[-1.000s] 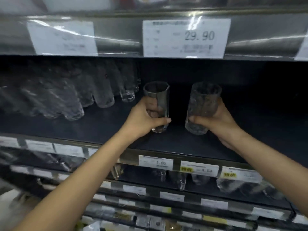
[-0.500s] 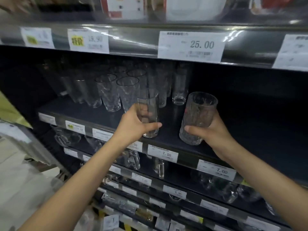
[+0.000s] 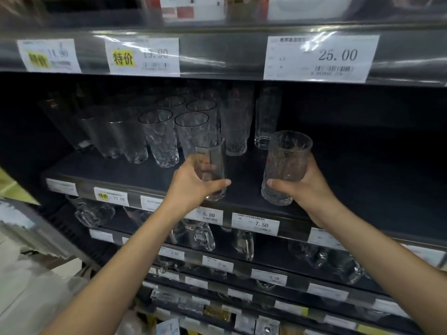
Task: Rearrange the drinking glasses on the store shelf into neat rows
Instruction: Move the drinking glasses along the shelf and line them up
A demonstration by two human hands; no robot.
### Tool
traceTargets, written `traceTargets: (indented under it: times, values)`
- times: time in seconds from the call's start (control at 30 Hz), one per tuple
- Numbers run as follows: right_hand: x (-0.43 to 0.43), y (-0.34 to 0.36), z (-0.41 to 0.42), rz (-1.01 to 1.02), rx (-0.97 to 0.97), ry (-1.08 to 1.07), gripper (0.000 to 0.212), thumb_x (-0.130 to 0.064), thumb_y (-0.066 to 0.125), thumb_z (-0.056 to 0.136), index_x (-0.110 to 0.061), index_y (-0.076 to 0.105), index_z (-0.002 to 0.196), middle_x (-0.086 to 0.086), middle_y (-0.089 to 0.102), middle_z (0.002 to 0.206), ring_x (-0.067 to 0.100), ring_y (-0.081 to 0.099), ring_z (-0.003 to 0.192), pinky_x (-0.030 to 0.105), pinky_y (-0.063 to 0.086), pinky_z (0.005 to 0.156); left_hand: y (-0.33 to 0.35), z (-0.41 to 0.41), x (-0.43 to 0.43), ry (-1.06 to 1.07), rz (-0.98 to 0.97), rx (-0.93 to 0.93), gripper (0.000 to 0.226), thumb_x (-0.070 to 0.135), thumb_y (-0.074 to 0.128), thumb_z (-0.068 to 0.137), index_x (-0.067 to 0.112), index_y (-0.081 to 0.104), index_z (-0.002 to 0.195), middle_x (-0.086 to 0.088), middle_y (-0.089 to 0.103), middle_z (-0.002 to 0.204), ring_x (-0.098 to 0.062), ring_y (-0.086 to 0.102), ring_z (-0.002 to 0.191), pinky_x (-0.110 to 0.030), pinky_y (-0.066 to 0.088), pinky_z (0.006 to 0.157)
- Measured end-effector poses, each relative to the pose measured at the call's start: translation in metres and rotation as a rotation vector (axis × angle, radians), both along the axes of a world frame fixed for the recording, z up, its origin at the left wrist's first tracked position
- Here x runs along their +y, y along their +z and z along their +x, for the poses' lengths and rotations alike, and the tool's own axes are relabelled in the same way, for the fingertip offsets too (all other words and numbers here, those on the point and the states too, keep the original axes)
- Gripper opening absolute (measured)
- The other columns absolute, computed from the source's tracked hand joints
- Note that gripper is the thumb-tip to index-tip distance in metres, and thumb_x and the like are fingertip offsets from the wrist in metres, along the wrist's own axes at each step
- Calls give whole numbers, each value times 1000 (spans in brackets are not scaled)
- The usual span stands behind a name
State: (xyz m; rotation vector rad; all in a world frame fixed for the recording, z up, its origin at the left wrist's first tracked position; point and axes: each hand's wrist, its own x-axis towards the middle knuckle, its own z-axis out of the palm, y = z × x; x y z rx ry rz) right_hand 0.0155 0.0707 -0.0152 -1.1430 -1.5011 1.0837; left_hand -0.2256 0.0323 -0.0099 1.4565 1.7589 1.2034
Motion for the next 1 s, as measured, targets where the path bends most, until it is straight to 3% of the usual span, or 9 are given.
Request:
traceTargets:
  times: [0.1, 0.23, 0.5, 0.67, 0.8, 1.0]
  values:
    - [1, -1, 0, -2, -13, 2, 71, -5, 85, 72, -21, 46, 129, -3, 66, 115, 9, 65, 106, 33, 53, 95, 0, 1, 2, -4, 2, 10, 54, 37, 90, 64, 39, 49, 98, 15, 69, 104, -8, 68, 98, -38, 55, 91]
    - [4, -2, -1, 5, -66, 20, 71, -11, 85, 72, -24, 45, 129, -7, 66, 115, 4, 65, 104, 28, 52, 93, -1, 2, 4, 13, 3, 26, 54, 38, 89, 64, 39, 48, 99, 18, 68, 104, -8, 66, 100, -37, 54, 93]
    - [23, 0, -21, -18, -197, 59, 72, -33, 86, 74, -35, 36, 125, -20, 58, 111, -5, 58, 102, 20, 47, 86, 4, -1, 4, 22, -18, 27, 59, 35, 89, 65, 32, 53, 110, 21, 66, 101, 9, 61, 92, -7, 44, 72]
    - [35, 5, -46, -1, -224, 58, 67, -37, 85, 73, -41, 41, 122, -27, 58, 107, -10, 56, 100, 16, 45, 86, 0, -15, 1, -8, -31, 12, 59, 34, 90, 64, 31, 56, 113, 24, 65, 98, 17, 60, 85, -6, 46, 73]
    - [43, 1, -71, 24, -207, 2, 64, -38, 86, 72, -35, 49, 124, -13, 62, 119, 3, 60, 108, 21, 47, 92, -1, -32, -1, -43, -52, 2, 60, 37, 90, 63, 34, 56, 112, 21, 67, 100, 11, 61, 92, -15, 49, 78]
    - [52, -12, -102, 67, -199, -95, 72, -41, 86, 70, -24, 51, 130, -7, 62, 124, 9, 60, 113, 28, 49, 96, -1, -46, -3, -102, -19, -7, 58, 33, 89, 67, 33, 54, 113, 20, 62, 102, 11, 58, 92, 0, 44, 62]
